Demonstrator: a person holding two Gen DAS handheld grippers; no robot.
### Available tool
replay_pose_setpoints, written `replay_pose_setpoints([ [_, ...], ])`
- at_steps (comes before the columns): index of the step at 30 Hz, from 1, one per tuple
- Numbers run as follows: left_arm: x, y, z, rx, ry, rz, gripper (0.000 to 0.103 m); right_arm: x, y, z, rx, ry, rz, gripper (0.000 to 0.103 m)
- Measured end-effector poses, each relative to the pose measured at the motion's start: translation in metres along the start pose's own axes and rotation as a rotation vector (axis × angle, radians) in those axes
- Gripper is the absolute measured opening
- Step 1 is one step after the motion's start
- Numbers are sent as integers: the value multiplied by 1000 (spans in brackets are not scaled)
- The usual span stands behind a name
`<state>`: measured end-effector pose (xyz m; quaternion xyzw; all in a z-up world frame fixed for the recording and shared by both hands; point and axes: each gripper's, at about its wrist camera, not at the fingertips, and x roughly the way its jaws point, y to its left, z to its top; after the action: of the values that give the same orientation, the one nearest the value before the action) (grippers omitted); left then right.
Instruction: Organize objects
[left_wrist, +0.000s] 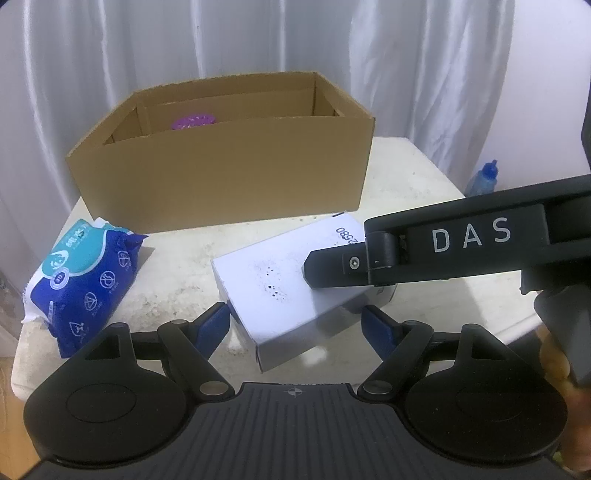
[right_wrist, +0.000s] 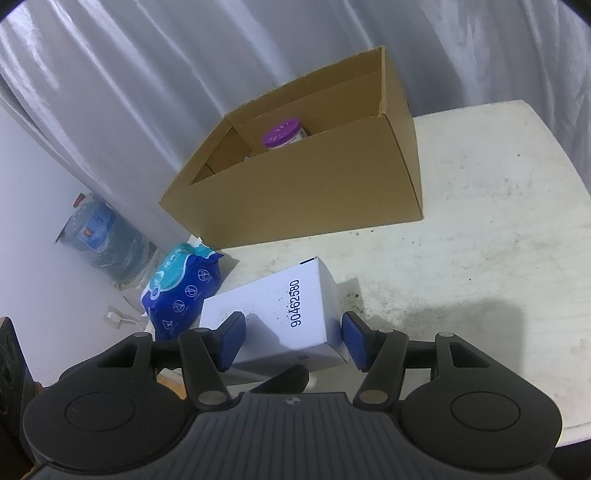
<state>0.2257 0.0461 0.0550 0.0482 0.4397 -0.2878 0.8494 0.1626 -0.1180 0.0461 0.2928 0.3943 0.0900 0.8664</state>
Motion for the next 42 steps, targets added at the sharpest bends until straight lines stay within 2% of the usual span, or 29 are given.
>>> replay_pose_setpoints([
  [27, -31, -7, 2, 29, -85, 0, 78, -34, 15, -6, -9, -89, 8, 62],
  [35, -44, -11, 17, 46, -134, 0, 78, -47, 23, 6, -10, -145, 15, 62],
  [42, -54, -9, 54, 71, -190, 11, 78, -57, 32, 38, -29, -211, 32, 62],
])
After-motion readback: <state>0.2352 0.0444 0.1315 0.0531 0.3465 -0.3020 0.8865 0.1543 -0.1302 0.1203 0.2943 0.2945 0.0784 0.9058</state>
